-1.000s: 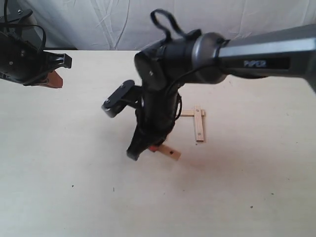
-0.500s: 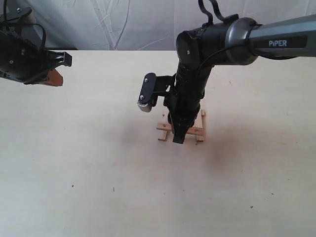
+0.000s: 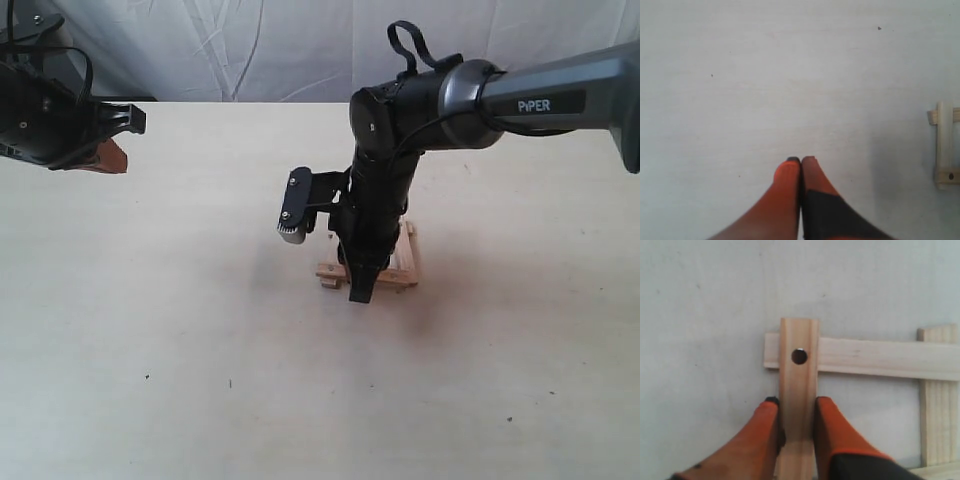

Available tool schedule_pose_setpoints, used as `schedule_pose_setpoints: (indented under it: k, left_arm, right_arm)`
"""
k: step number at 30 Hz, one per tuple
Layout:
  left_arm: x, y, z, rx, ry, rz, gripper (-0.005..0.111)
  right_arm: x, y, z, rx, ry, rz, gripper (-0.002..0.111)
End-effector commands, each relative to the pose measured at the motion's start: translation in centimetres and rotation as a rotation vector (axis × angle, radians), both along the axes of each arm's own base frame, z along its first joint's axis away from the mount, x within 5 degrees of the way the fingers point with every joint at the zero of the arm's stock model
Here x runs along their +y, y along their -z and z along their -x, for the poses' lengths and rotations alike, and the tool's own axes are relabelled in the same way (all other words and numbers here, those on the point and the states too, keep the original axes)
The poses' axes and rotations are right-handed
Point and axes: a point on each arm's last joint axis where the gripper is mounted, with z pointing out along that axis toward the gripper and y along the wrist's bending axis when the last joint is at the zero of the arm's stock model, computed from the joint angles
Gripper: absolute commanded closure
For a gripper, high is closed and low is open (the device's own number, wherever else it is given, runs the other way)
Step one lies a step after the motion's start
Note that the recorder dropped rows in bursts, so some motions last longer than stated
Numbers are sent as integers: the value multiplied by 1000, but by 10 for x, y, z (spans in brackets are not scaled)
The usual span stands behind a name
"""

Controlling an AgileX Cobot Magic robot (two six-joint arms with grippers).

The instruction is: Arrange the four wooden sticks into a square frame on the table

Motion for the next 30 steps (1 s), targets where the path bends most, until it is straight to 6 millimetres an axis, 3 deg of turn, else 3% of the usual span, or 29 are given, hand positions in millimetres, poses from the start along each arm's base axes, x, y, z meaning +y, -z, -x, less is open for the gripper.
schedule_pose_setpoints:
  k: [1,4,8,10,13,16,17,18,21,23,24,26,27,28,29,30]
  left_arm:
    - [-2,-3,1,-16,0,4,107]
    - [-2,-3,1,-16,0,4,107]
    - [-2,-3,1,-16,0,4,107]
    - [-2,-3,1,-16,0,4,107]
    - [-6,-3,1,-14,4,16,107]
    - [-18,-4,2,-17,50,18,107]
    - [-35,-4,3,-19,99,21,107]
    - [-44,-4,4,-21,131,18,107]
    - [-67,-5,10,-29,218,-10,107]
    - [-75,-32,24,-114,263,-30,107]
    - [-73,-41,29,-145,267,-40,107]
    - [-65,-71,57,-270,268,-83,107]
    - [-57,-87,83,-400,231,-86,107]
    - [-54,-94,94,-464,210,-88,107]
    - [-46,-102,124,-593,174,-96,107]
    - [-42,-106,139,-652,165,-101,107]
  right_arm:
    - [1,-1,-6,-44,30,-18,109]
    - [1,-2,-6,-47,46,-22,96]
    - [1,-8,-6,-50,88,-33,60]
    - [0,-17,-5,-53,155,-50,51]
    - [-11,-48,-8,-65,396,-114,61]
    - [-33,-74,-11,-48,636,-154,79]
    - [-54,-89,-14,-33,816,-182,95]
    - [-65,-94,-13,-27,895,-192,104]
    - [-101,-108,-4,-33,1022,-209,108]
    - [-141,-131,31,-82,1098,-254,108]
    - [-147,-138,40,-114,1104,-283,108]
    - [-165,-168,81,-266,1094,-412,108]
    - [-173,-183,110,-377,1067,-523,108]
    - [-177,-185,122,-412,1060,-561,108]
    - [-185,-193,150,-506,1040,-669,108]
    - [-189,-196,161,-538,1032,-704,108]
